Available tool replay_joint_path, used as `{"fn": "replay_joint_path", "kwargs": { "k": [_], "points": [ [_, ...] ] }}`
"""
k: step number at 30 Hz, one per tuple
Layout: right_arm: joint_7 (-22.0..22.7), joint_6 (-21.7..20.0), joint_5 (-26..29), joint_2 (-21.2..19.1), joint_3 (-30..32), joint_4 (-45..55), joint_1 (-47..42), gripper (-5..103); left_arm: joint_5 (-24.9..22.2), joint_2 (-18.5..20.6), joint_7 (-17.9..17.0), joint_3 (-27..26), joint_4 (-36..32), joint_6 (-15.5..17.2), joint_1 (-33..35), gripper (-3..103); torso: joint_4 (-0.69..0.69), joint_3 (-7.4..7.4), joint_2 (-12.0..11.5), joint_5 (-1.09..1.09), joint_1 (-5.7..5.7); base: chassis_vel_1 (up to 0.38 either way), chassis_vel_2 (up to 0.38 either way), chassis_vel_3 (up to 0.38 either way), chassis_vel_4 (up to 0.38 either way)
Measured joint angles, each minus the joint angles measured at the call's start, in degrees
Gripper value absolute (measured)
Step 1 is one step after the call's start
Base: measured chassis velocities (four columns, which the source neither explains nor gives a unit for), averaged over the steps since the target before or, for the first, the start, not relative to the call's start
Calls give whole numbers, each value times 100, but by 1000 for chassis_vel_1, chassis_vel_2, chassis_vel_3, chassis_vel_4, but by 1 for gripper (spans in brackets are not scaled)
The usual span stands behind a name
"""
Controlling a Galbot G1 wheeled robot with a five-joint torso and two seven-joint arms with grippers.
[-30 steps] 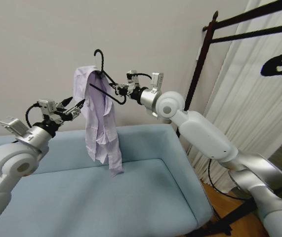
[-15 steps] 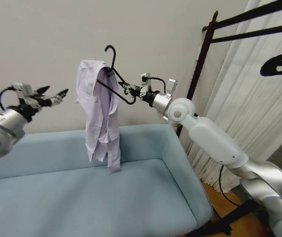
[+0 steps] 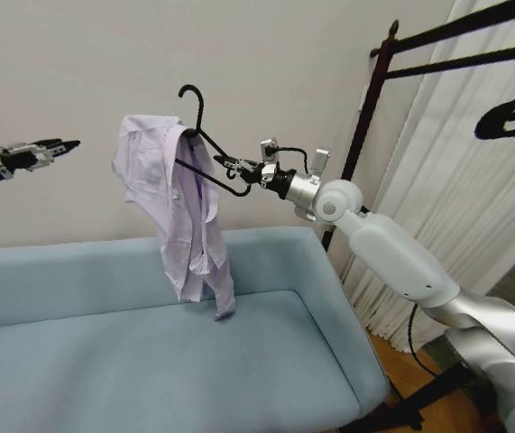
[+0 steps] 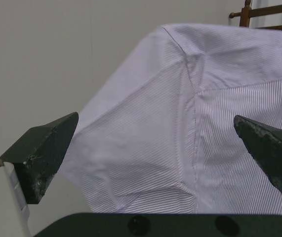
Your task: Pick up the clothes from the sofa and hang them on the clothes hanger.
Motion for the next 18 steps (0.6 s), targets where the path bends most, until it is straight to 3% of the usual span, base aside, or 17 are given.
{"fn": "replay_joint_path", "kwargs": {
  "k": [1, 3, 5, 6, 8, 10, 16, 18],
  "points": [
    [0, 0, 0, 0, 0, 0, 0, 1, 0, 0, 0, 0, 0, 0, 0, 100, 0, 0, 0, 0, 0, 0, 0, 0, 0],
    [66, -17, 1, 0, -18, -12, 12, 1, 378, -424, -664, -193, -601, -147, 239, 100, -6, 0, 0, 0, 1, 0, 0, 0, 0],
    [95, -36, -2, -4, -65, -30, 47, 1, 988, -923, -1118, -291, -990, -340, 289, 100, -8, 0, 0, 3, 1, 0, 0, 0, 0],
    [95, -36, -2, -4, -65, -30, 47, 1, 988, -923, -1118, -291, -990, -340, 289, 100, -8, 0, 0, 3, 1, 0, 0, 0, 0],
    [114, -58, -8, 9, -81, -37, 60, 1, 1388, -1401, -1550, -248, -1263, -384, 133, 100, -4, 0, 0, 3, 1, 0, 0, 0, 0],
    [139, -65, -27, 40, -100, -51, 60, 1, 1427, -1776, -1997, 21, -1352, -374, -184, 100, -2, 0, 0, 2, 0, 0, 0, 0, 0],
    [161, -76, -75, 41, -105, -57, 11, 1, 1617, -2071, -1885, 785, -912, -442, -1062, 100, -4, 1, 0, 2, 1, 0, 0, 0, 0],
    [169, -89, -88, 17, -106, -58, -5, 1, 1640, -2153, -1716, 1260, -496, -516, -1731, 100, -4, 1, 0, 4, 1, 0, 0, 0, 0]
  ]
}}
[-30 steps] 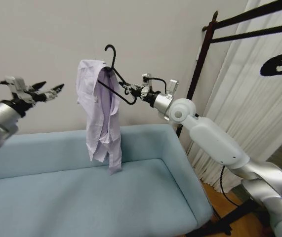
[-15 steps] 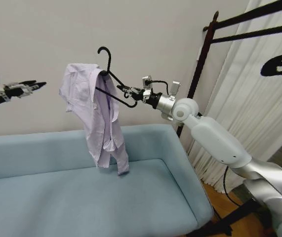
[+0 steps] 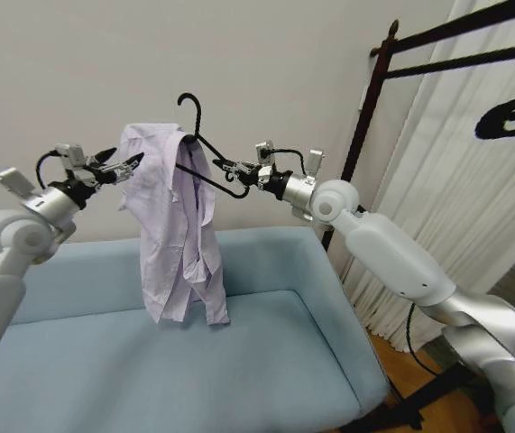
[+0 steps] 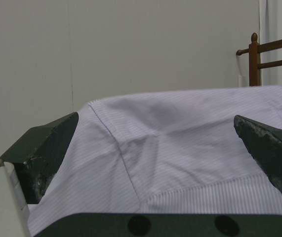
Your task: Pick up the clothes from the sofa and hang them on the clothes hanger.
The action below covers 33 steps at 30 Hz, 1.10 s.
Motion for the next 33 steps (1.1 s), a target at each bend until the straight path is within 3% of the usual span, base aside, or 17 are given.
{"fn": "replay_joint_path", "kwargs": {
  "k": [7, 8, 12, 13, 17, 18, 23, 24, 28, 33],
  "points": [
    [32, -55, -13, -67, -52, 8, 15, 1, 53, -173, 662, 1626, 1235, -221, -1962, 100, -3, 1, -1, -1, 1, 0, 0, 0, 0],
    [32, -55, -13, -67, -52, 8, 15, 1, 53, -173, 662, 1626, 1235, -221, -1962, 100, -3, 1, -1, -1, 1, 0, 0, 0, 0],
    [-133, -110, -4, -191, -93, -49, 105, 1, -241, 214, 1283, 2205, 1565, 195, -2773, 100, 3, 0, 0, 0, -1, 0, 0, 0, 0],
    [-133, -110, -4, -191, -93, -49, 105, 1, -241, 214, 1283, 2205, 1565, 195, -2773, 100, 3, 0, 0, 0, -1, 0, 0, 0, 0],
    [-605, -272, -10, -256, -92, -211, 200, 1, -327, 315, 2518, 2578, 2253, 775, -3520, 100, 5, -1, 0, -2, -2, 0, 0, 0, 0],
    [-605, -272, -10, -256, -92, -211, 200, 1, -327, 315, 2518, 2578, 2253, 775, -3520, 100, 5, -1, 0, -2, -2, 0, 0, 0, 0],
    [-1020, -369, -29, -354, -70, -254, 219, 1, 154, 94, 4206, 3747, 3483, 610, -4513, 100, -2, 0, 0, -2, -1, 0, 0, 0, 0],
    [-1020, -369, -29, -354, -70, -254, 219, 1, 154, 94, 4206, 3747, 3483, 610, -4513, 100, -2, 0, 0, -2, -1, 0, 0, 0, 0],
    [-1291, -446, -40, -466, -96, -252, 288, 1, 417, -122, 4950, 4491, 4033, 381, -5101, 100, -3, 0, 0, -2, 0, 0, 0, 0, 0],
    [-1418, -463, -52, -542, -137, -297, 349, 1, 211, -161, 5210, 4931, 4004, 386, -5471, 100, -1, -1, 0, -1, -1, 0, 0, 0, 0]
  ]
}}
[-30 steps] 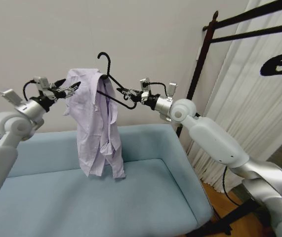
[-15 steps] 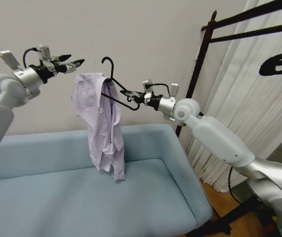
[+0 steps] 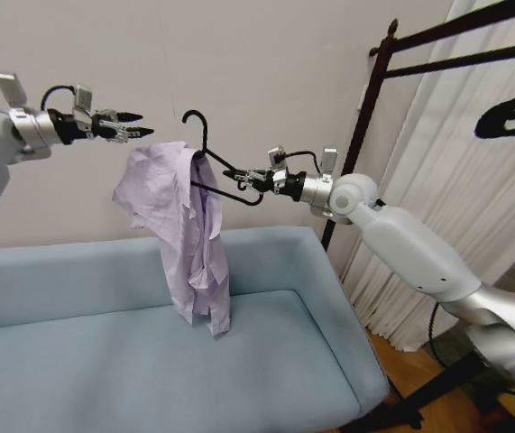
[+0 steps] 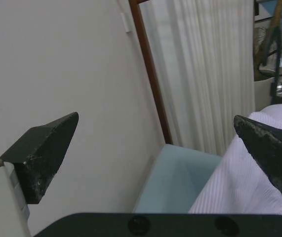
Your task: Pick up the clothes from the sofa and hang them on the clothes hanger.
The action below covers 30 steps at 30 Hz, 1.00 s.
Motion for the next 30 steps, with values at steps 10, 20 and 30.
{"fn": "replay_joint_path", "kwargs": {
  "k": [10, 20, 30],
  "points": [
    [-103, 1, -93, 186, -98, -158, 156, 1, -303, 33, 666, 985, 88, -187, -531, 100, 3, 0, 0, -2, 0, 0, 0, 0, 0],
    [-48, 2, -39, 132, -256, -54, 227, 1, -215, 151, 903, 1113, 101, -301, -455, 100, 0, 0, 0, -2, 0, 0, 0, 0, 0],
    [-5, 10, -44, 185, -269, -97, 266, 1, -204, 155, 1583, 1040, 212, -320, -306, 100, 1, 0, 0, -1, 0, 0, 0, 0, 0]
  ]
}}
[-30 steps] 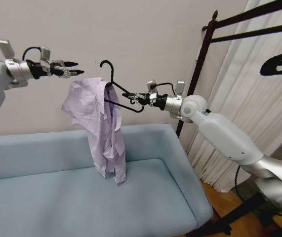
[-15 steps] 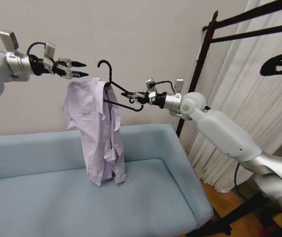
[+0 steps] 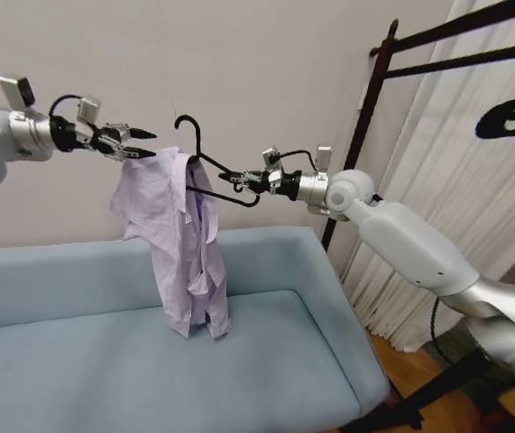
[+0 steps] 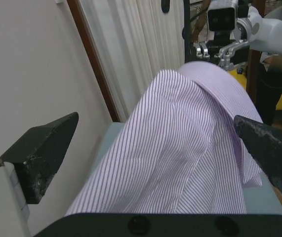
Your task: Pick up the clothes from the sofa and hang them on the clothes hanger.
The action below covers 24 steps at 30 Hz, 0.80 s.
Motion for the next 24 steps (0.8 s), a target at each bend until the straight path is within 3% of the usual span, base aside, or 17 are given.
{"fn": "replay_joint_path", "kwargs": {
  "k": [15, 22, 24],
  "points": [
    [-264, 90, -46, 0, 91, 86, 46, 1, 375, -478, 398, -45, 577, -80, -97, 101, 1, 0, 0, 1, 0, 0, 0, 0, 0],
    [-265, 111, -69, -2, 100, 63, 44, 1, 431, -541, 489, -94, 638, -81, -118, 82, 0, 0, 0, 0, 0, 0, 0, 0, 0],
    [-278, 116, -88, -9, 100, 45, 51, 1, 431, -547, 490, -104, 635, -81, -117, 71, 0, 0, 0, 0, 0, 0, 0, 0, 0]
  ]
}}
